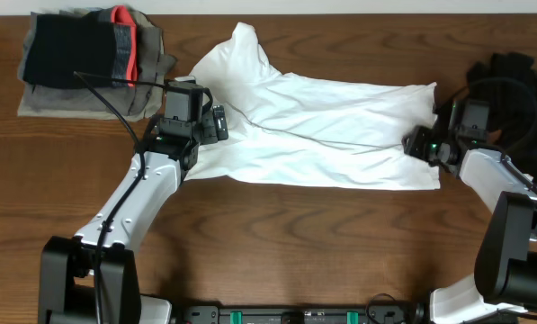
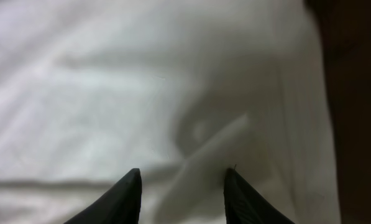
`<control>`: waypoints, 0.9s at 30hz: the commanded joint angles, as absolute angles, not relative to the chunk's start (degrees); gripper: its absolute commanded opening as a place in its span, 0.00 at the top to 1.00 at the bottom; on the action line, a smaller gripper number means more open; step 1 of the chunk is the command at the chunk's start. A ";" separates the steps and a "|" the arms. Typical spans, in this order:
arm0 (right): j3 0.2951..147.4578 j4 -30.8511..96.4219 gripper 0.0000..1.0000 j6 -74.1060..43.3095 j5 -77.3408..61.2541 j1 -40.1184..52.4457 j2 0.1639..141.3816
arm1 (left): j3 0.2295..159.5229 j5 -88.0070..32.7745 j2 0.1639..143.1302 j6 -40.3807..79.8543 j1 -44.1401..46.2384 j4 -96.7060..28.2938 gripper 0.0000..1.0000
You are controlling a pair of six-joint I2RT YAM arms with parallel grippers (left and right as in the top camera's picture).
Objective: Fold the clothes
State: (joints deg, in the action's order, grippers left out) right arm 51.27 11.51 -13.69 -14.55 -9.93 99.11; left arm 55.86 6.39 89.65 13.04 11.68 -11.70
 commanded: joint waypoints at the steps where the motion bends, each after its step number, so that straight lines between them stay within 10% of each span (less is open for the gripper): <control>1: 52.12 7.44 0.58 -15.20 -13.91 -9.78 99.77 | 56.49 6.46 90.21 12.27 11.70 -11.75 0.02; 7: 54.57 1.45 0.58 -15.42 -13.34 -9.78 99.77 | 56.49 6.46 90.21 12.25 11.70 -11.53 0.02; 27: 94.91 43.09 0.50 -3.18 -12.80 -9.82 103.88 | 92.77 -3.16 102.08 -1.04 11.64 -29.58 0.02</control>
State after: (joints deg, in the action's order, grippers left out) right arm 92.29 41.78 -6.15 -11.75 -9.93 100.82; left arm 86.32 1.50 95.55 3.14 11.68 -27.40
